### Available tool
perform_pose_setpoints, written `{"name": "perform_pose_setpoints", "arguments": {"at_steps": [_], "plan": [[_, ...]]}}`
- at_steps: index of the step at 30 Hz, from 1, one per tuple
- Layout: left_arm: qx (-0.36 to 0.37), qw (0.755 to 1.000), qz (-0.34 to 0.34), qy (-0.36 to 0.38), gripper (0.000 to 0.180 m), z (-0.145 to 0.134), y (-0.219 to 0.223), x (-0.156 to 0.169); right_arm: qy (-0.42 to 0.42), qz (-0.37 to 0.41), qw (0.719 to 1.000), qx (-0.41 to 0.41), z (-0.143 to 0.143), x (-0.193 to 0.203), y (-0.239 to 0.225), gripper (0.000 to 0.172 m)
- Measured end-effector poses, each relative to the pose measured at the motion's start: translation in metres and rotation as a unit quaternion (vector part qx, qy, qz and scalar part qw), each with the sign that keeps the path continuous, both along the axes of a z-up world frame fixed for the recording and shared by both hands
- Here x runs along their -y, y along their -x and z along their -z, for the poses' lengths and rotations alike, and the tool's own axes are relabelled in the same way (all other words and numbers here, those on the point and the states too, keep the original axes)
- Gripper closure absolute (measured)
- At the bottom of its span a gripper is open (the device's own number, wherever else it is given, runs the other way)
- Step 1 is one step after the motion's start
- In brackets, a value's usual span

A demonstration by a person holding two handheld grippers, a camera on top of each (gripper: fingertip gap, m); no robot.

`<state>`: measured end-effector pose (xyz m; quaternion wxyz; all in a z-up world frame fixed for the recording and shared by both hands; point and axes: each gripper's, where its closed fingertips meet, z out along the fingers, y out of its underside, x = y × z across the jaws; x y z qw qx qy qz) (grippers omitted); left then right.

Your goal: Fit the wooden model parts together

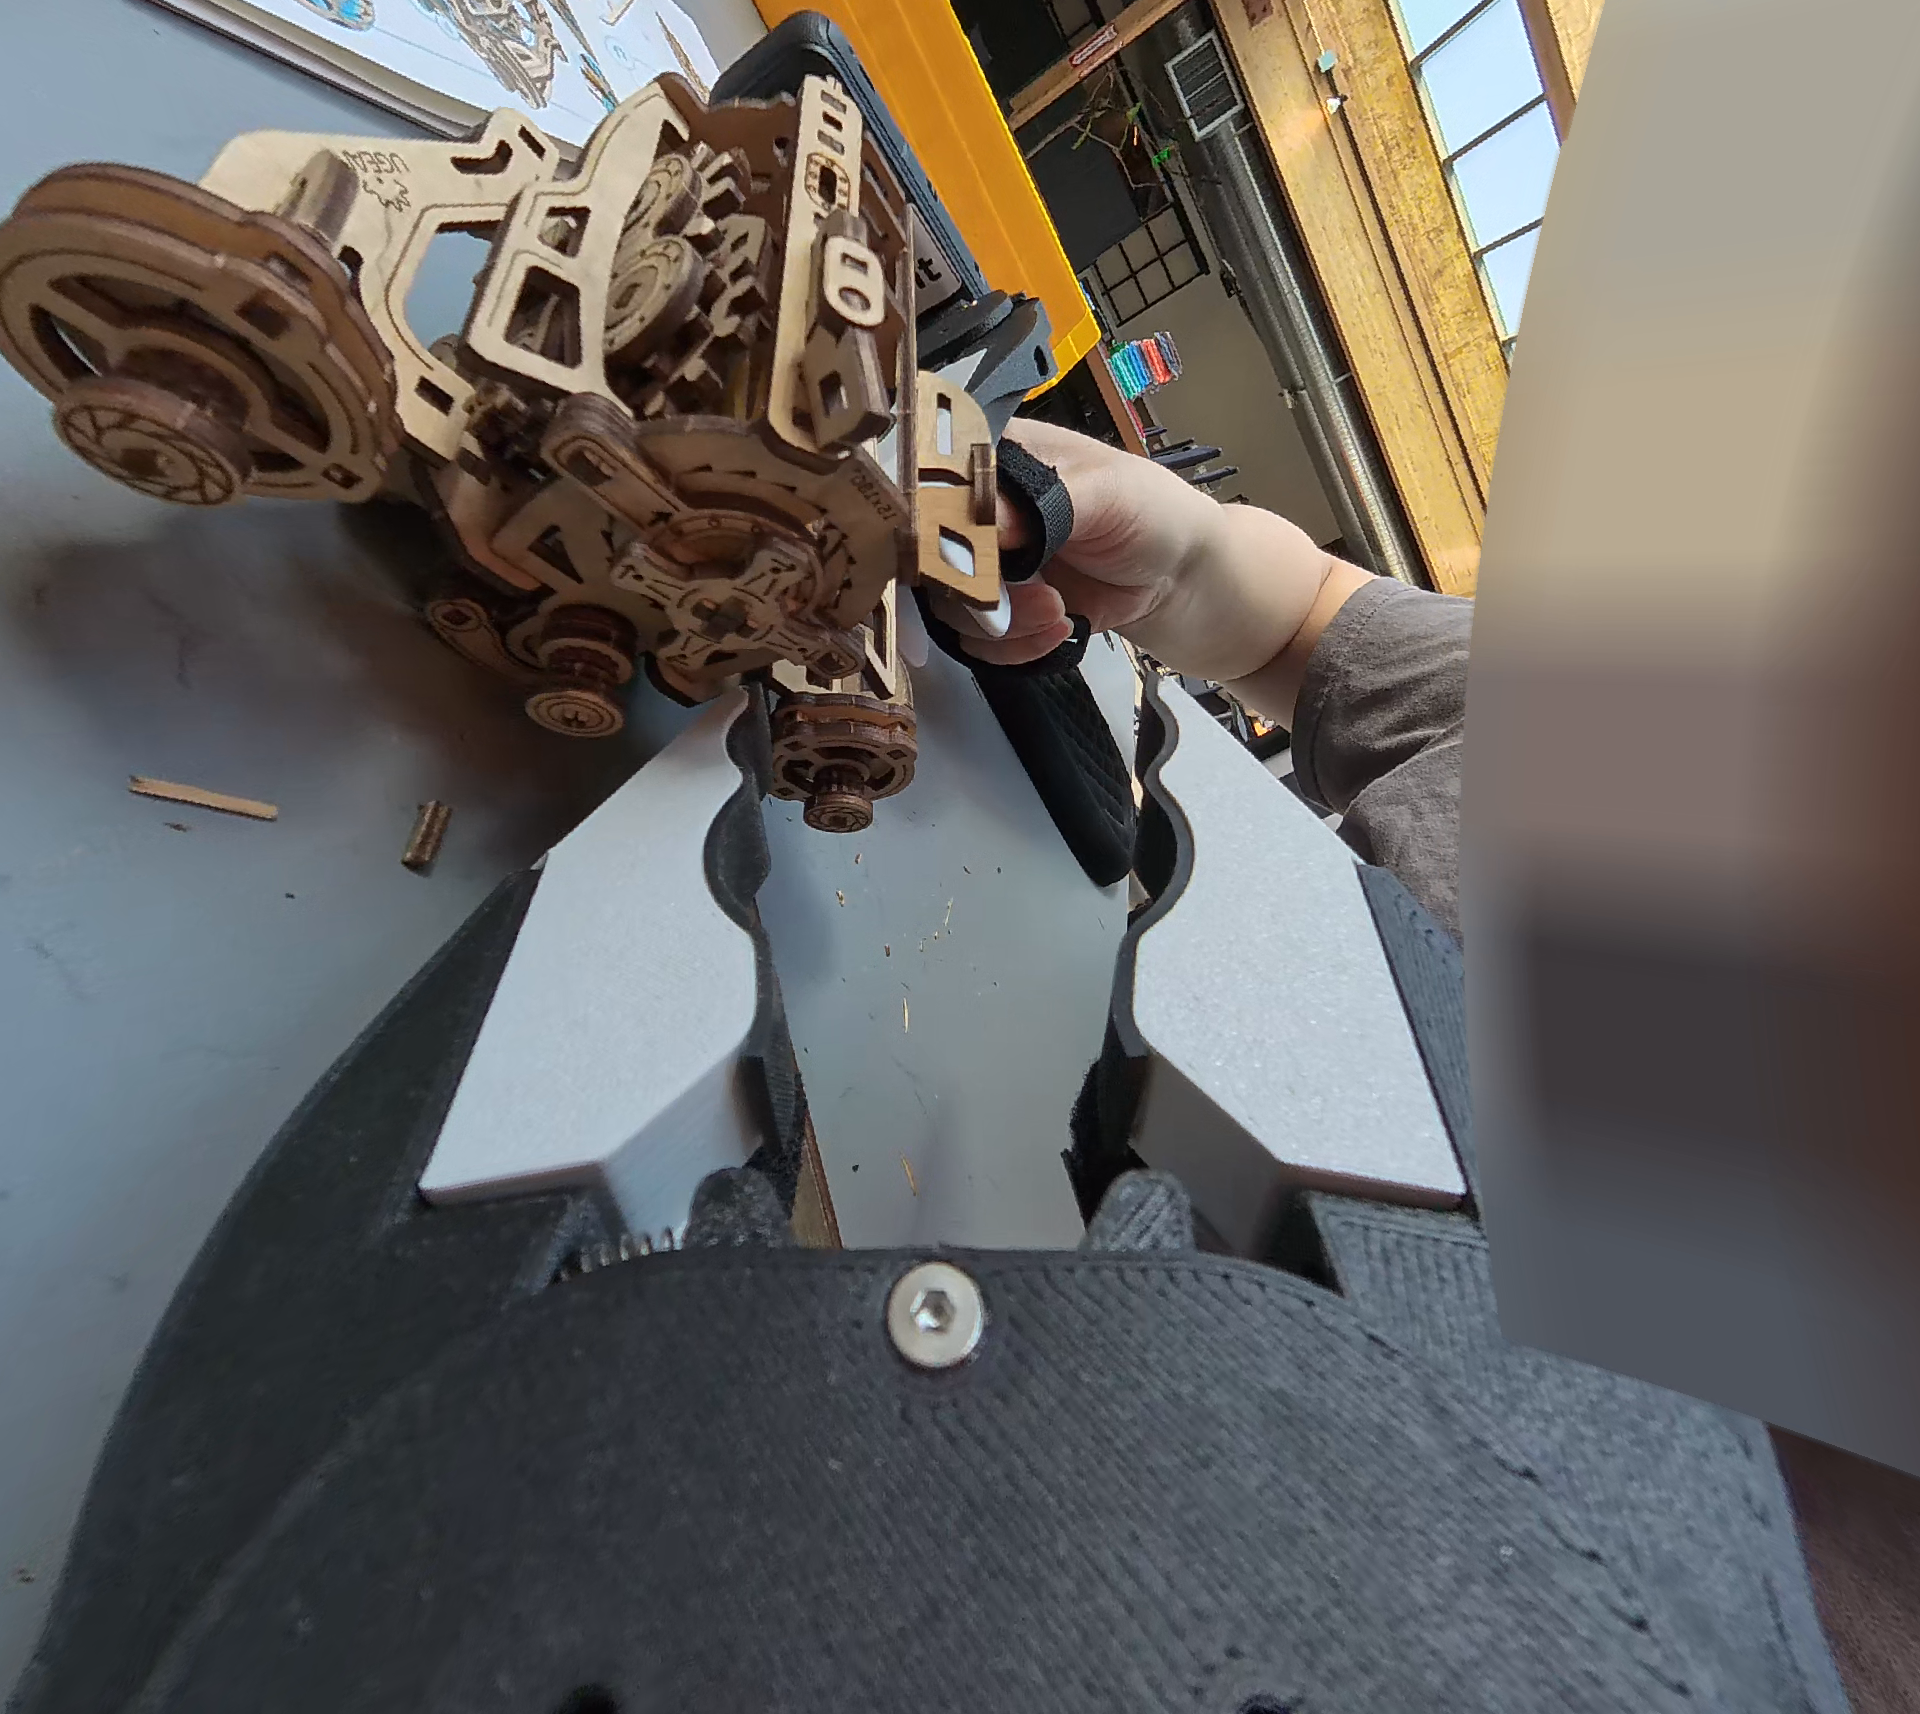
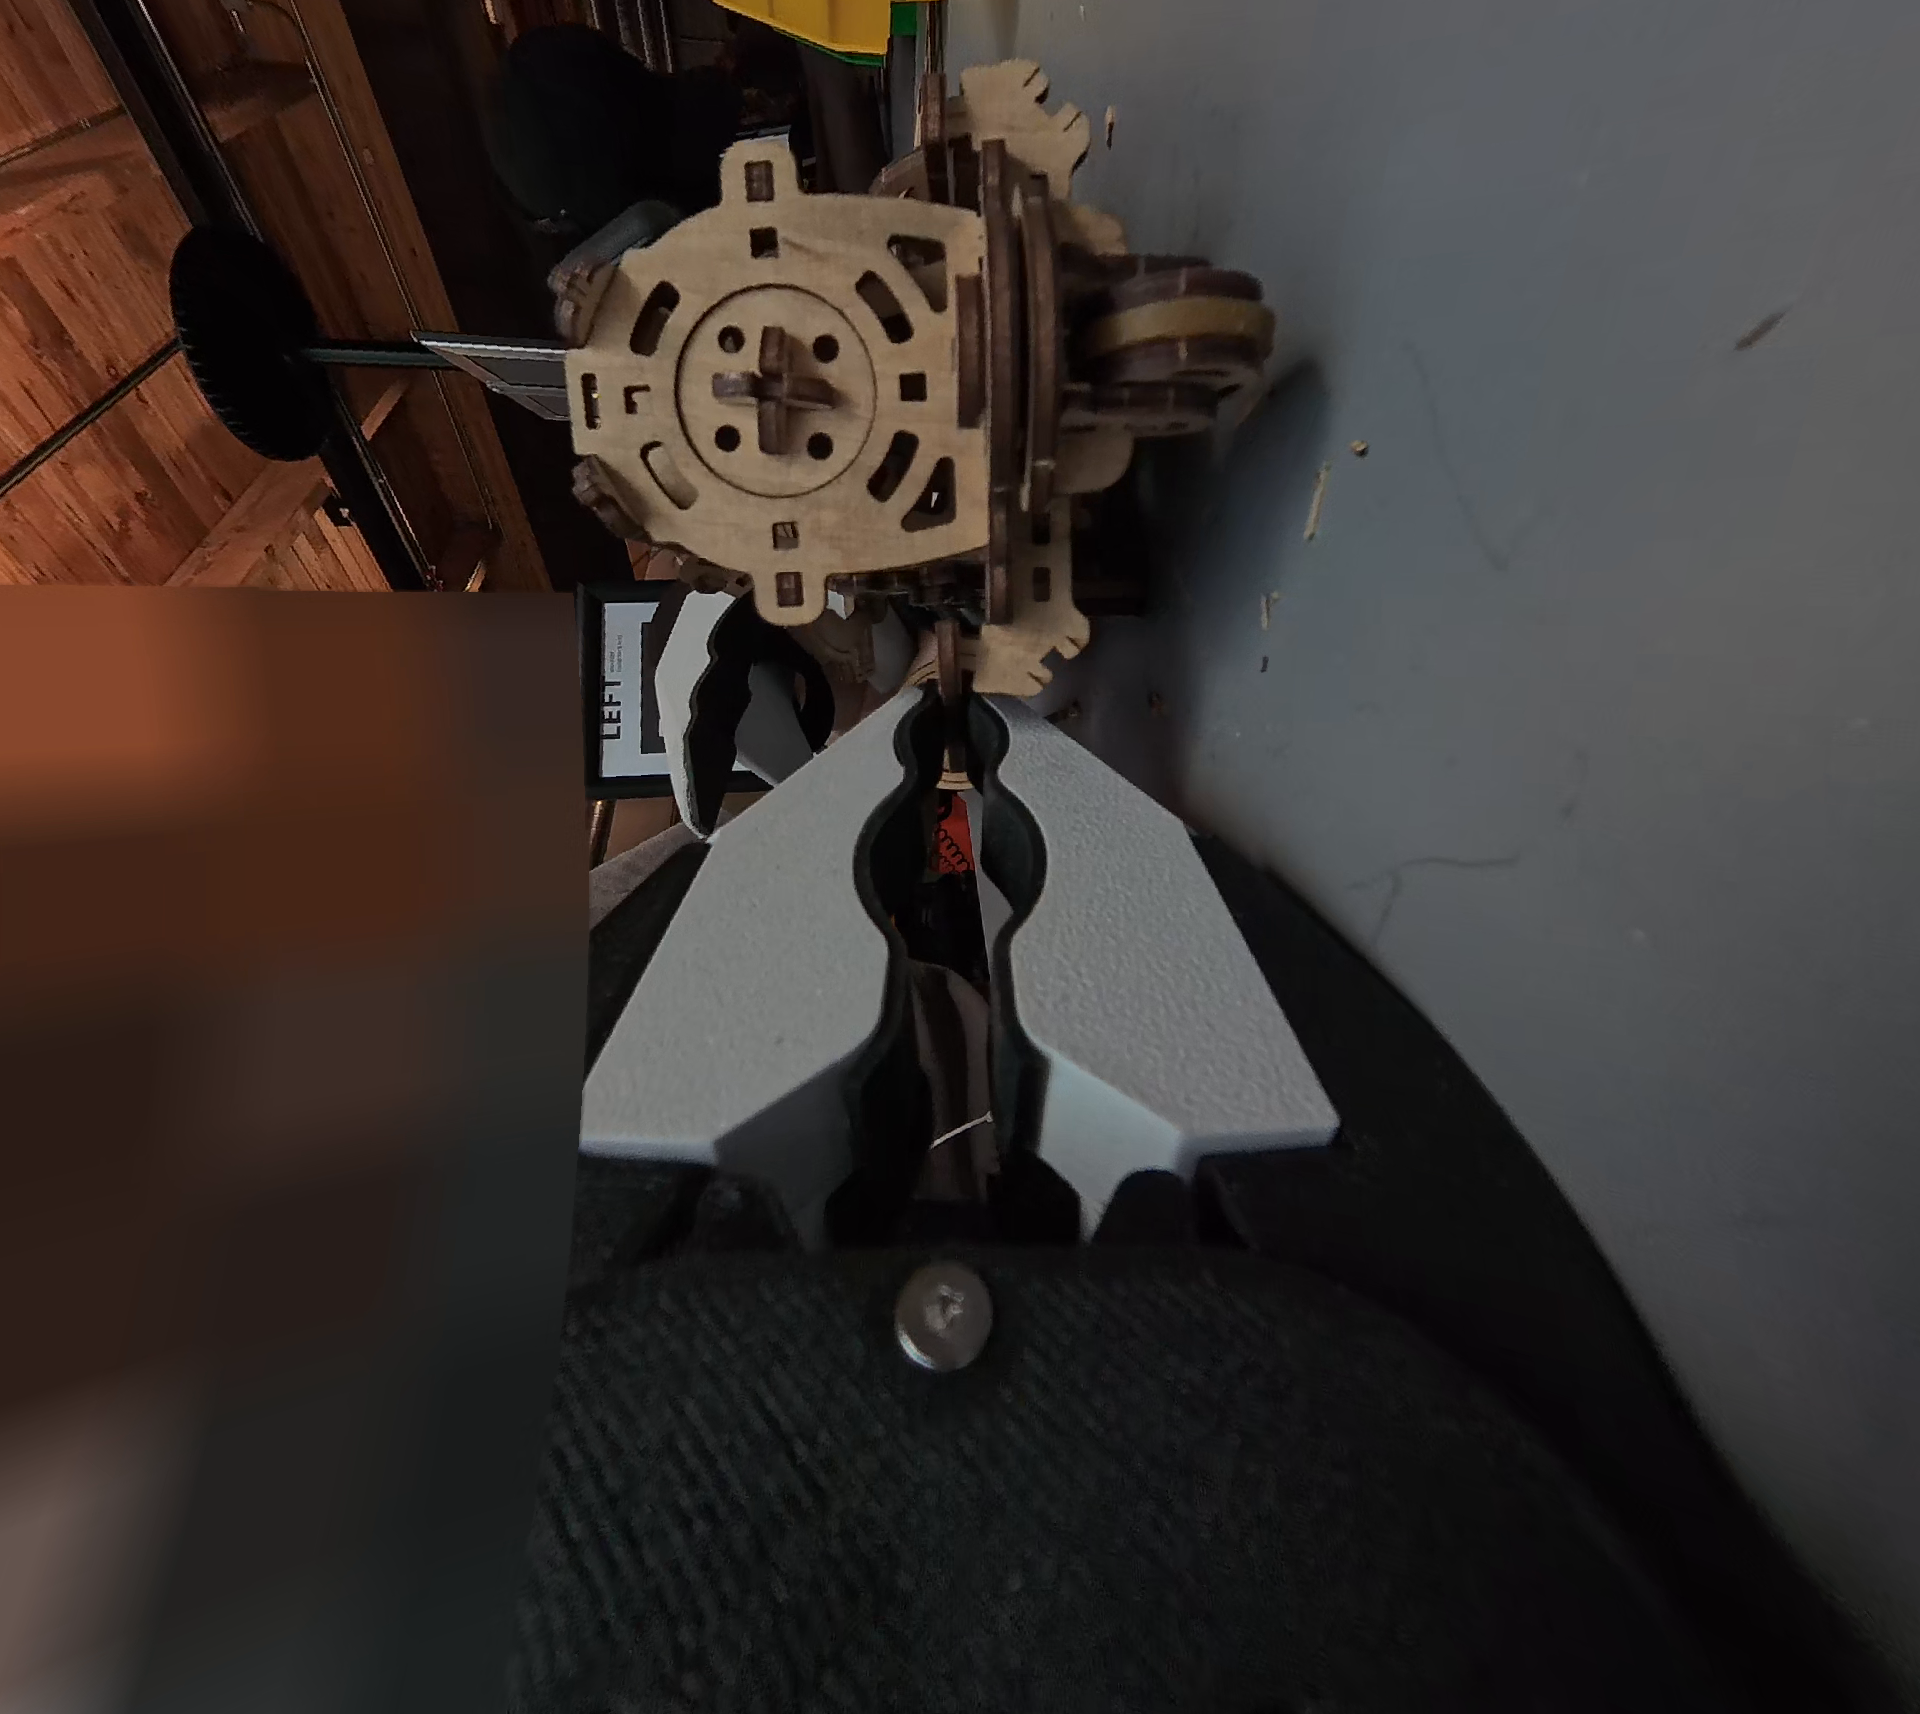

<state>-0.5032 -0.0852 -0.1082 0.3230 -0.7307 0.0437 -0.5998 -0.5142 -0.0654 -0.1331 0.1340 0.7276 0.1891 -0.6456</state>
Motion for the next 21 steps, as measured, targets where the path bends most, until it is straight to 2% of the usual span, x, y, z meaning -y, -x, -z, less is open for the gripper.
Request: {"name": "perform_pose_setpoints", "arguments": {"at_steps": [4, 21], "plan": [[-0.005, 1.0, -0.005, 0.003, 0.116, 0.0019, 0.0001, -0.0012, 0.002, 0.0, 1.0, 0.001, 0.0001, -0.0001, -0.0002, 0.17], [0.022, 0.999, -0.001, 0.023, 0.116, 0.0005, 0.0002, -0.0001, 0.0, -0.003, 1.0, 0.001, 0.0002, 0.0002, -0.0011, 0.17]]}}
